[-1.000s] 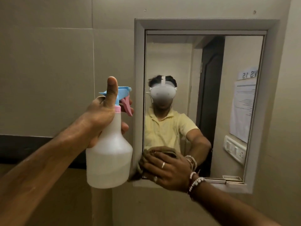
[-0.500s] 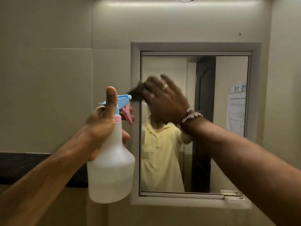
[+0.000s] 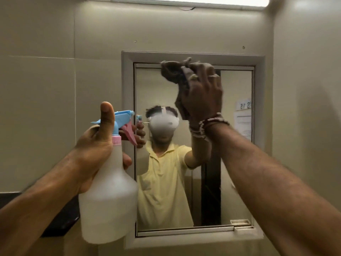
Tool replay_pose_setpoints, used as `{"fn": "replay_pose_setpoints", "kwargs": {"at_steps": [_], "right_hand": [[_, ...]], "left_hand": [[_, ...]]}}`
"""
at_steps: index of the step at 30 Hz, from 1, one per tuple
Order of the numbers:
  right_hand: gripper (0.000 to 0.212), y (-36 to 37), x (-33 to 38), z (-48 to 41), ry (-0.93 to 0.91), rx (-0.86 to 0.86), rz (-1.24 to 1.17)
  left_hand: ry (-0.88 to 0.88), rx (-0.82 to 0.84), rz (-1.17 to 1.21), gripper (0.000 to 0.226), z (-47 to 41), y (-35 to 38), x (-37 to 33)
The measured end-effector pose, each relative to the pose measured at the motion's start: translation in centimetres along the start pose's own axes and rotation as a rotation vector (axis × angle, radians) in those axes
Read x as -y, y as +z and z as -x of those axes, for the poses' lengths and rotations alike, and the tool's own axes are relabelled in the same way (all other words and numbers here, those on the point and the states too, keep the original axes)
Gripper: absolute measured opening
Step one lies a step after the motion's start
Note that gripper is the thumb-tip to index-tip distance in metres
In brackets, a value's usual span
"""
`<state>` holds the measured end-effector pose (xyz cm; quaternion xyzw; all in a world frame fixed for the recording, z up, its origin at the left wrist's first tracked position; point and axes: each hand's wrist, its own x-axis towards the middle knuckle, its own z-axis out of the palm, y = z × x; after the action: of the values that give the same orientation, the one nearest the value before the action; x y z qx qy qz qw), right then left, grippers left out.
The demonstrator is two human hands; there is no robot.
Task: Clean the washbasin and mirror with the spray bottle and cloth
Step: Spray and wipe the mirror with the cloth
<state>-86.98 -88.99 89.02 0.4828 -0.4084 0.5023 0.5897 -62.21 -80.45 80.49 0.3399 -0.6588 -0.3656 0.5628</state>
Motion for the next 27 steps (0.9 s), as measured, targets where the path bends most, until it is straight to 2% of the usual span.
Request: {"fn": "replay_pose_setpoints", "kwargs": {"at_steps": [2,6,11,13,17,21,24,27], "right_hand": [[0.034,-1.2,-4.0,0.6,0.097,-0.021,0.039],[0.038,-3.2,-9.4,1.6,0.402,-0.093,0.144],[0.039,-2.4,-7.4,1.6,0.542,-0.102,0.134],[0.039,-1.8,-4.6,2.5,0.445,-0.074,0.088],[0.035,-0.8,3.5,6.3,0.043,0.027,-0.057],[0.032,-0.1,8.9,11.0,-0.341,0.159,-0.14],[0.033,-0.6,8.3,12.1,-0.458,0.173,-0.16],[0.026,-1.9,4.8,10.8,-0.401,0.122,-0.129]], "left_hand": [[0.005,0.012,0.013,0.069,-0.2,0.6,-0.2],[-0.018,0.04,0.026,0.073,-0.4,1.6,-0.1],[-0.002,0.043,0.017,0.072,-0.3,1.5,-0.4],[0.001,0.037,0.01,0.071,-0.2,1.2,-0.5],[0.033,0.005,-0.006,0.07,0.0,0.4,-0.7],[0.043,0.028,0.003,0.08,0.2,-0.1,-0.7],[0.048,0.041,0.006,0.091,0.2,0.0,-0.7],[0.041,0.022,0.017,0.086,0.4,0.2,-0.6]]}}
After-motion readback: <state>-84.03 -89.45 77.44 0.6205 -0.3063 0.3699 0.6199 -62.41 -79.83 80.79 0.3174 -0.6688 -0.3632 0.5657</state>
